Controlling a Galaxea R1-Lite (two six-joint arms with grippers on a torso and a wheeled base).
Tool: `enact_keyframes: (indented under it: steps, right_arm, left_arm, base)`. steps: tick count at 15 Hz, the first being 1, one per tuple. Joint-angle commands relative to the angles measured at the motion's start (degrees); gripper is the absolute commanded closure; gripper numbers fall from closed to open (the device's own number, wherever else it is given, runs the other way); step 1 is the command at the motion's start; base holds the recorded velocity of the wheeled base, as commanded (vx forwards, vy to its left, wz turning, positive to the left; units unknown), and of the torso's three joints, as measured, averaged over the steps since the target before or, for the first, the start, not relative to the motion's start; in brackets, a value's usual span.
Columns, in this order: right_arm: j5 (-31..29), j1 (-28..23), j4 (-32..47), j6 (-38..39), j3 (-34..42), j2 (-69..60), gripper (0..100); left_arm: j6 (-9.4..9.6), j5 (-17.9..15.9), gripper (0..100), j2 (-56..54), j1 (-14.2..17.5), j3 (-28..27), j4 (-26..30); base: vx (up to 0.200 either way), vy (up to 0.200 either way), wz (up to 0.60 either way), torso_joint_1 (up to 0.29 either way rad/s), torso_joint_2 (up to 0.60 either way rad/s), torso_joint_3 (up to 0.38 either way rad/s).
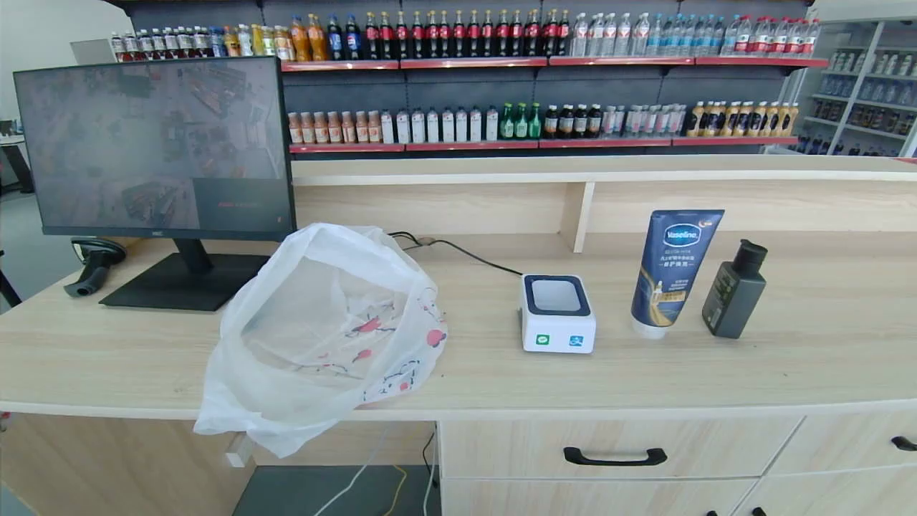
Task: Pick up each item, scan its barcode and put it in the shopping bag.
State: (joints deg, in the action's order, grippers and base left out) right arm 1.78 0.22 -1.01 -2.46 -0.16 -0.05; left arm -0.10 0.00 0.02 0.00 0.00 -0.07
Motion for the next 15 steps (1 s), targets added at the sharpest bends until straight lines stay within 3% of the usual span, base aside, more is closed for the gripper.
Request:
enact_keyframes:
  steps: [1,4,5,8,10,11,12,14,15]
  right_arm:
    - [1.56,0.22,-1.27,0.0,-4.68,1.46,0]
    - [2.0,0.92,-1.54,0.53,-15.4,13.76,0]
    - [2.0,1.19,-5.23,1.58,-19.53,21.58,0]
    - [2.0,1.36,-33.27,2.46,-20.14,43.64,0]
    - [2.0,1.54,-54.97,1.85,-16.54,57.62,0]
    - [2.0,1.54,-60.86,1.67,-15.31,61.31,0]
    - [1.91,1.54,-73.43,0.88,-13.2,69.75,0]
    - [1.82,2.07,-87.93,0.62,-13.03,80.73,0]
    - [1.56,3.03,-88.99,0.62,-13.2,84.07,0]
  left_arm:
    - [0.01,0.0,0,-0.02,0.0,0.0,-0.01]
    - [0.01,0.0,0,-0.02,0.0,0.0,-0.01]
    - [0.01,0.0,0,-0.02,0.0,0.0,-0.01]
    - [-0.08,0.0,0,-0.02,0.0,0.0,-0.01]
    - [0.01,0.0,0,-0.02,0.0,0.0,-0.01]
    - [-0.08,0.0,0,-0.02,0.0,0.0,-0.01]
    - [0.01,0.0,0,-0.02,0.0,0.0,-0.01]
    - [0.01,0.0,0,-0.02,0.0,0.0,-0.01]
    - [0.01,0.0,0,-0.02,0.0,0.0,-0.01]
  base:
    - [0.0,0.0,0.0,0.0,0.0,0.0]
    - [0.0,0.0,0.0,0.0,0.0,0.0]
    - [0.0,0.0,0.0,0.0,0.0,0.0]
    - [0.0,0.0,0.0,0.0,0.0,0.0]
    - [0.0,0.0,0.0,0.0,0.0,0.0]
    - [0.0,0.0,0.0,0.0,0.0,0.0]
    - [0.0,0.0,0.0,0.0,0.0,0.0]
    - [0.0,0.0,0.0,0.0,0.0,0.0]
    - [0.0,0.0,0.0,0.0,0.0,0.0]
